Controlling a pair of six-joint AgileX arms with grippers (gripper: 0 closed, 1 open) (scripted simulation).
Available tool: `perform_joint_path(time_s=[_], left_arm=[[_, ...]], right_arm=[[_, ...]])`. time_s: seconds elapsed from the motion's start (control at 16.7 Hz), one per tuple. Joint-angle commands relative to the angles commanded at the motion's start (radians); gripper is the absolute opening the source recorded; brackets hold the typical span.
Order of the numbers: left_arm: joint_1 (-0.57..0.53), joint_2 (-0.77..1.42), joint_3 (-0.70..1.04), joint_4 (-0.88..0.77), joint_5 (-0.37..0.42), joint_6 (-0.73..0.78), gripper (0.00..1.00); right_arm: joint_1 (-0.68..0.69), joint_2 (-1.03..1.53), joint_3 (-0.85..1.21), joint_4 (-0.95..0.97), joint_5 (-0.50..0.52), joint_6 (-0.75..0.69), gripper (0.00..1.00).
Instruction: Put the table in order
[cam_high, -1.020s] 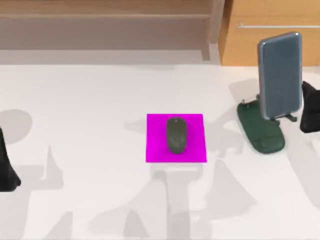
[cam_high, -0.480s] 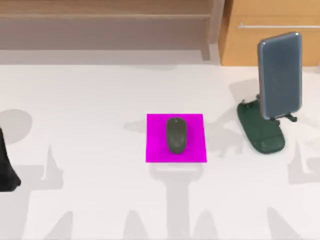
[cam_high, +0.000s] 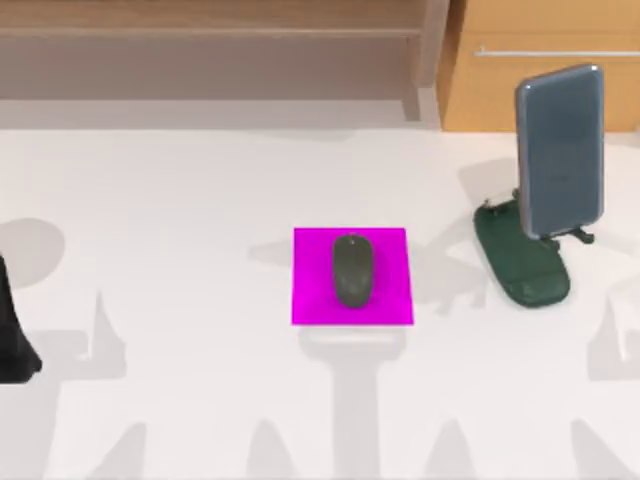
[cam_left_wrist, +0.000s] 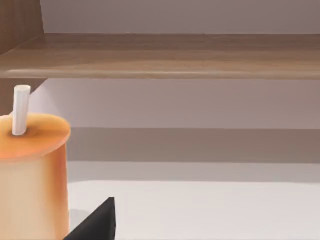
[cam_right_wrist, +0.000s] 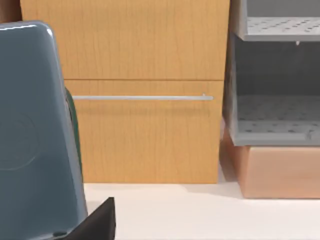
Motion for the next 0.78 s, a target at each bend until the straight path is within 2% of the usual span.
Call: perform_joint_path(time_s=[0.18,0.3,0.54,0.78], left_arm=[[0.009,0.01,0.001,0.005,0.007,0.001,1.0],[0.058,0.062,0.005,0.035,0.041,0.003,1.0],[0.245,0.293,0.032,0.177,0.168,0.008,1.0],[0.455,0.686,0.084,0.4,0.327,0.018,1.0]], right_arm=[[0.0,0.0,0.0,0.0,0.0,0.0,1.0],[0.0,0.0,0.0,0.0,0.0,0.0,1.0],[0.0,0.0,0.0,0.0,0.0,0.0,1.0],[0.0,0.0,0.0,0.0,0.0,0.0,1.0]])
